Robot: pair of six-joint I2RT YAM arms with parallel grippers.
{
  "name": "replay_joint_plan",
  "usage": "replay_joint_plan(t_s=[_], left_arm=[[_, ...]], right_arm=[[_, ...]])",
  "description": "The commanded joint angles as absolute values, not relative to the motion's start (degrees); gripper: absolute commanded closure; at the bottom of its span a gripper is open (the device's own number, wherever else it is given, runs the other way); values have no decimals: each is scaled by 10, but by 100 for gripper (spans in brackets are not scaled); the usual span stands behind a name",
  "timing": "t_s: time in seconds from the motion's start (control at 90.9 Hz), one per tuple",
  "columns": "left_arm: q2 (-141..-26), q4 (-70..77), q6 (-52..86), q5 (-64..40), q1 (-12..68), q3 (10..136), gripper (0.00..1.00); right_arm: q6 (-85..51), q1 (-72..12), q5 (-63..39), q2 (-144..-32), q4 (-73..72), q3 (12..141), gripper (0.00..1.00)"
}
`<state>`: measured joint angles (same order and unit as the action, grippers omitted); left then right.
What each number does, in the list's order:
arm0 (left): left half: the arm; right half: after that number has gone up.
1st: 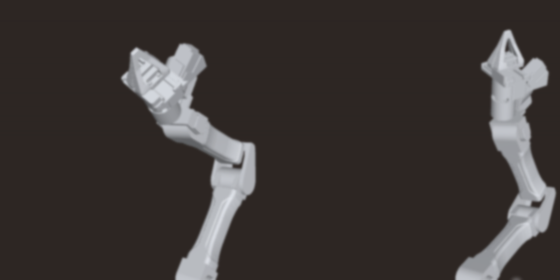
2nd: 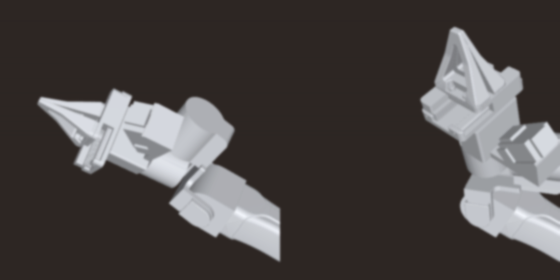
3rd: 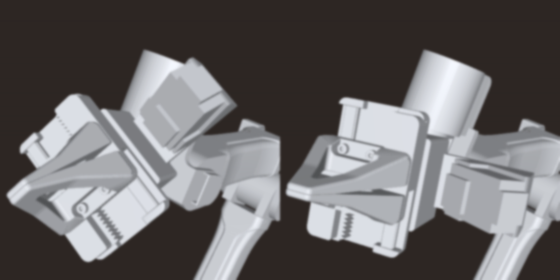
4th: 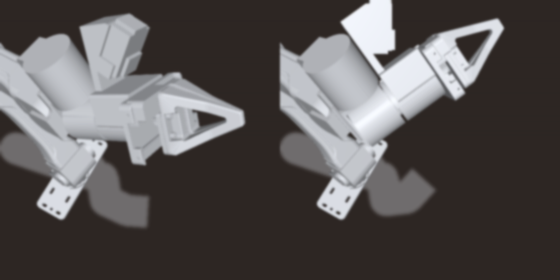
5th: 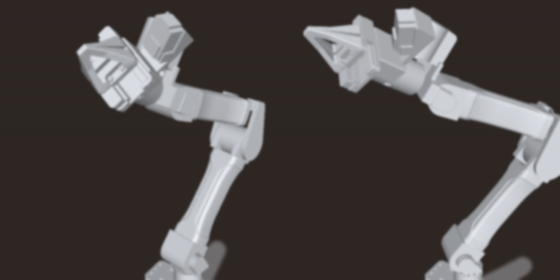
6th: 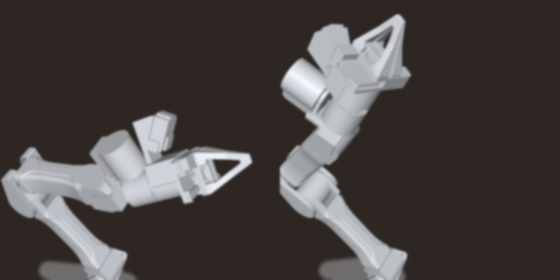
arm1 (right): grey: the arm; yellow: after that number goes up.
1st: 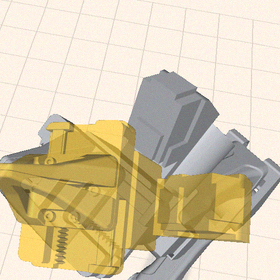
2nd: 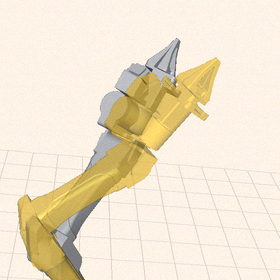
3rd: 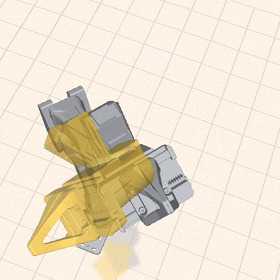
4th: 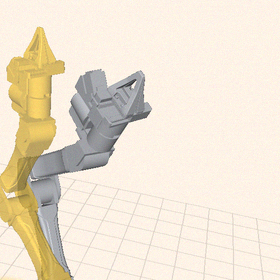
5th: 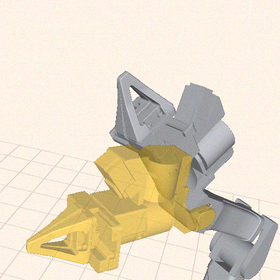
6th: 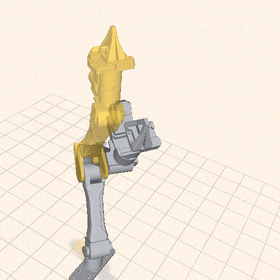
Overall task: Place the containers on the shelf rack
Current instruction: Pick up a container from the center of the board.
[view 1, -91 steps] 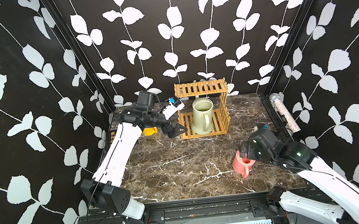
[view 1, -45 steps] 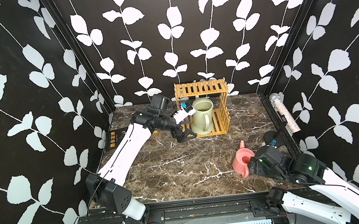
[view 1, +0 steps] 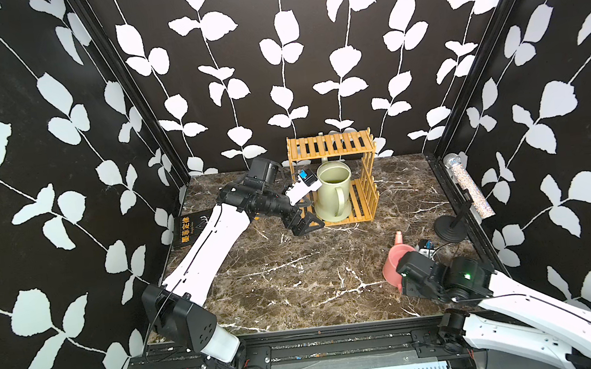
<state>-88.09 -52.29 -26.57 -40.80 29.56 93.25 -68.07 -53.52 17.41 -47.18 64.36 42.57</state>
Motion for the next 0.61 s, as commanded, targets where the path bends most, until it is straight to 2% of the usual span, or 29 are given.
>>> replay_joint_plan(t_s=[0.0,0.594], left_arm=[[-855,-518,-264,-407,298,926,2],[-858,-515,-265,-405,297,926,2]], right_arm=[[-674,-539,195,-483,604,418,39],[-679,-539,218,-488,590,381,64]])
